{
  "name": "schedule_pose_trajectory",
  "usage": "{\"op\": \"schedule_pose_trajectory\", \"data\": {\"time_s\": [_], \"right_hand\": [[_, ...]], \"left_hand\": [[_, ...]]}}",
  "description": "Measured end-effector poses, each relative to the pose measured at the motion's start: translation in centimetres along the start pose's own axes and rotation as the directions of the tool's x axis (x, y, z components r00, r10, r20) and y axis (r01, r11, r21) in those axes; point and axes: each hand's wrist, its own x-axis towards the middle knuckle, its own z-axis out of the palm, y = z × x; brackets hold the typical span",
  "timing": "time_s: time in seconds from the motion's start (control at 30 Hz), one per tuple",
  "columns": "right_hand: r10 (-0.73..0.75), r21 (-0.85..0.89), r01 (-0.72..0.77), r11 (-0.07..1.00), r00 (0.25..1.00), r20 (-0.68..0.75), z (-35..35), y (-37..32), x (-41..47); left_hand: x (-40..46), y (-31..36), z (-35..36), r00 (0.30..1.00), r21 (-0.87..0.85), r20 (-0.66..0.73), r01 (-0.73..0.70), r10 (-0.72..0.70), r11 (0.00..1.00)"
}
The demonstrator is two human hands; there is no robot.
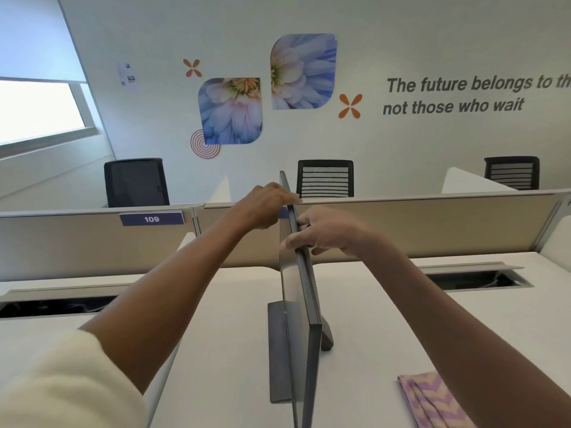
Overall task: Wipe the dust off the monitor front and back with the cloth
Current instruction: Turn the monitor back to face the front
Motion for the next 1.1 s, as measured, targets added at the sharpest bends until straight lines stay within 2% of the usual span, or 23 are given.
{"op": "schedule_pose_trajectory", "data": {"time_s": [0.17,0.33,0.5,0.6,0.8,0.93,1.1], "right_hand": [[-0.027,0.037,0.028,0.999,0.999,-0.030,0.2,0.4,-0.1],[-0.031,0.050,0.032,0.998,0.999,-0.028,0.1,0.7,0.3],[-0.023,0.083,0.019,0.996,0.999,0.043,-1.5,1.2,0.0],[-0.019,0.076,0.016,0.997,0.999,0.038,-2.7,1.2,-0.3],[0.014,0.009,-0.014,1.000,1.000,0.020,-4.9,1.3,-0.9],[0.002,-0.083,-0.002,0.997,1.000,-0.004,-5.4,1.1,-0.6],[-0.031,-0.266,-0.004,0.964,0.991,-0.127,-5.7,1.5,0.5]], "left_hand": [[1.1,-1.1,0.1,0.995,0.089,0.013,-0.095,0.095,0.991],[1.0,-2.1,-0.2,0.989,0.042,0.015,-0.148,0.147,0.988],[1.1,-3.3,0.1,0.996,-0.015,0.013,-0.090,0.090,0.996],[1.0,-3.7,0.3,0.999,-0.066,0.009,-0.044,0.045,0.997],[0.5,-4.6,1.4,0.995,-0.141,-0.093,0.028,-0.042,0.990],[-0.2,-4.8,1.6,0.988,-0.175,-0.130,0.065,-0.089,0.982],[-0.8,-4.8,1.6,0.981,-0.187,-0.133,0.113,-0.139,0.976]]}}
